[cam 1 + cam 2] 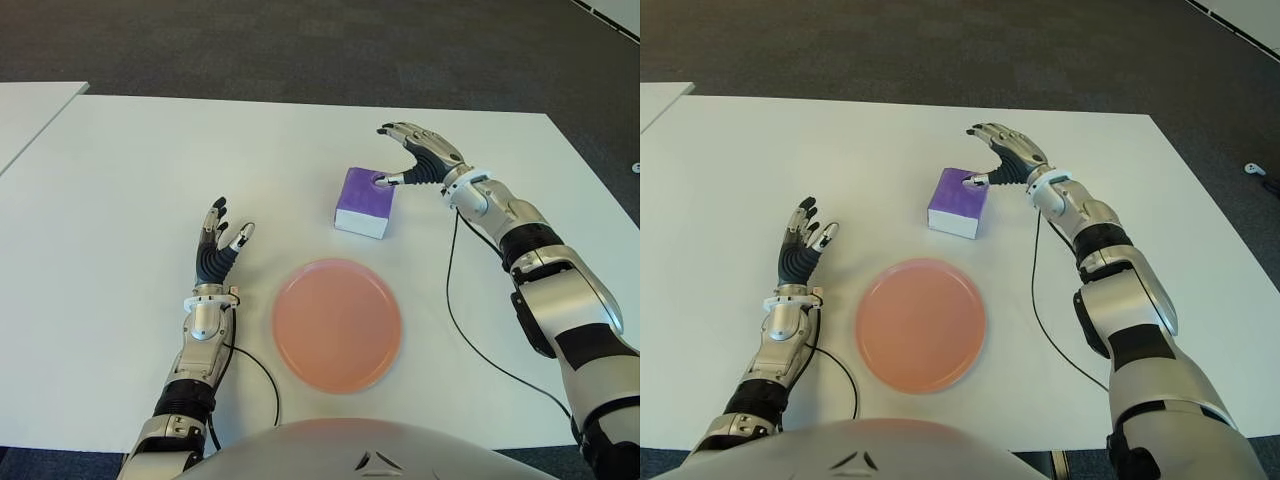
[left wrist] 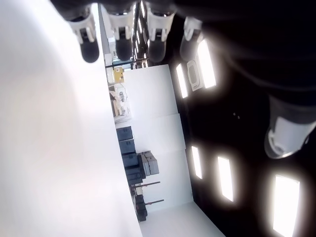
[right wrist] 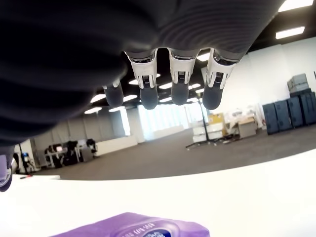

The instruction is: Put the tissue paper into the plate.

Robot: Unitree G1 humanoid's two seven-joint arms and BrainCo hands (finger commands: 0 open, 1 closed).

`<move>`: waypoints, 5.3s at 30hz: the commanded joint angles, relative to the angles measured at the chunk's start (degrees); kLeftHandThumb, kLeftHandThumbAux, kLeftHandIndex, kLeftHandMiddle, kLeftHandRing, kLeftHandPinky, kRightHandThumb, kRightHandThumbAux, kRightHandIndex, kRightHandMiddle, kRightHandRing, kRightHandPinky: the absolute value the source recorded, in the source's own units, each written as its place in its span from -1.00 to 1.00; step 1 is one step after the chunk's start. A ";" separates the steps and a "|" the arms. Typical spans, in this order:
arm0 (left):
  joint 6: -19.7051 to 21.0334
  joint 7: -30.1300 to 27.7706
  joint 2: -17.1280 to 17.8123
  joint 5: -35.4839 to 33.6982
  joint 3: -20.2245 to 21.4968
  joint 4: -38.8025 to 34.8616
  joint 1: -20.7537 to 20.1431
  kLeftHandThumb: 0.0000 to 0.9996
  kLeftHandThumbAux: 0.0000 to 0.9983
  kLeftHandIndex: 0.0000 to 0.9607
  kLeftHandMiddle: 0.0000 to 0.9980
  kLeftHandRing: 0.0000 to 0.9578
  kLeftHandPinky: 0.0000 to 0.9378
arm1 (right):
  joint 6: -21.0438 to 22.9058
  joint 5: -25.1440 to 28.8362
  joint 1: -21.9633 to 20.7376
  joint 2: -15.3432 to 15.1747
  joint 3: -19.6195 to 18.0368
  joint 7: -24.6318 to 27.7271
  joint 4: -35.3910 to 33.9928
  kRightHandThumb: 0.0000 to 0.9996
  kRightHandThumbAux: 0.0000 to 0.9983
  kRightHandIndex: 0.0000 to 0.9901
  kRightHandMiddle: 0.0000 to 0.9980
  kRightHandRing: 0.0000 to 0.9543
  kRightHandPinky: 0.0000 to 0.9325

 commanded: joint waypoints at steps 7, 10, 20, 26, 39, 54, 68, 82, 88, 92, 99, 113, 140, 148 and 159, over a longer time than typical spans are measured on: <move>-0.36 -0.10 -0.55 0.50 -0.44 2.63 3.44 -1.00 -0.06 -1.00 -1.00 -1.00 -1.00 | -1.23 -0.57 2.20 1.59 1.13 0.47 -0.27 -0.32 -0.19 -1.00 -1.00 -1.00 -1.00; -0.39 -0.17 -0.53 0.44 -0.42 2.65 3.41 -1.00 -0.06 -1.00 -1.00 -1.00 -1.00 | -1.06 -1.43 2.52 2.29 2.01 -0.11 0.04 -0.35 -0.18 -1.00 -1.00 -1.00 -1.00; -0.02 -0.05 -0.52 0.49 -0.39 2.92 3.14 -1.00 -0.06 -1.00 -1.00 -1.00 -1.00 | 0.23 -3.57 2.10 4.56 4.31 -1.41 3.02 -0.41 -0.18 -1.00 -1.00 -1.00 -1.00; 0.39 0.61 -0.70 0.85 -0.33 2.80 2.97 -1.00 -0.07 -1.00 -1.00 -1.00 -1.00 | 0.72 -4.01 1.50 6.05 5.55 -0.57 5.09 -0.46 -0.22 -1.00 -1.00 -1.00 -1.00; 0.34 0.49 -0.75 0.79 -0.30 2.57 3.27 -1.00 -0.05 -1.00 -1.00 -1.00 -1.00 | 0.67 -5.01 1.24 6.67 6.73 -0.71 5.86 -0.45 -0.21 -0.99 -1.00 -1.00 -1.00; 0.49 0.33 -0.90 0.55 -0.28 2.15 3.40 -1.00 -0.07 -1.00 -1.00 -1.00 -1.00 | 1.74 -5.61 1.34 7.29 7.87 -0.98 6.30 -0.43 -0.19 -1.00 -1.00 -1.00 -1.00; 1.21 0.53 -1.02 0.80 -0.20 0.23 4.56 -1.00 -0.04 -1.00 -1.00 -1.00 -1.00 | 2.91 -4.82 1.85 7.64 7.46 0.14 7.24 -0.46 -0.20 -1.00 -1.00 -1.00 -1.00; 0.93 0.20 -0.64 0.79 -0.24 0.47 4.64 -1.00 -0.04 -1.00 -1.00 -1.00 -1.00 | 5.42 -6.80 4.24 9.47 9.81 -1.57 9.44 -0.44 -0.21 -1.00 -1.00 -1.00 -1.00; 1.13 0.46 -0.64 1.03 -0.29 0.31 4.68 -1.00 -0.04 -1.00 -1.00 -1.00 -1.00 | 8.98 -9.23 6.86 12.33 12.93 -4.45 12.03 -0.45 -0.18 -1.00 -1.00 -1.00 -1.00; 1.00 0.58 -0.75 1.02 -0.24 0.11 4.86 -1.00 -0.04 -1.00 -1.00 -1.00 -1.00 | 11.26 -10.06 8.61 13.21 14.56 -5.54 13.69 -0.45 -0.16 -1.00 -1.00 -1.00 -1.00; 0.66 0.31 -0.63 0.95 -0.27 -0.25 5.41 -1.00 -0.04 -1.00 -1.00 -1.00 -1.00 | 12.59 -9.50 9.30 13.76 15.19 -5.08 14.31 -0.43 -0.13 -1.00 -1.00 -1.00 -1.00; 0.42 -0.03 -0.60 0.28 0.10 -1.12 6.31 -1.00 -0.04 -1.00 -1.00 -1.00 -1.00 | 14.64 -7.31 12.87 15.93 14.70 -3.72 14.78 -0.37 -0.05 -1.00 -1.00 -1.00 -1.00; 4.06 0.11 -0.98 0.11 0.17 -3.55 7.04 -1.00 -0.02 -1.00 -1.00 -1.00 -1.00 | 22.02 -6.95 16.03 18.33 15.72 -8.12 15.85 -0.50 0.11 -1.00 -0.92 -0.97 -1.00; 4.82 0.20 -1.06 0.17 0.25 -3.99 7.11 -1.00 -0.03 -1.00 -1.00 -1.00 -1.00 | 20.49 -5.10 15.45 18.35 14.26 -7.35 15.18 -0.41 0.18 -0.94 -0.87 -0.89 -0.74; 5.65 0.25 -1.32 0.05 0.29 -4.84 7.39 -1.00 -0.03 -1.00 -1.00 -1.00 -1.00 | 21.00 -5.16 16.67 19.20 13.52 -12.66 15.29 0.36 0.01 -0.59 -0.54 -0.41 -0.09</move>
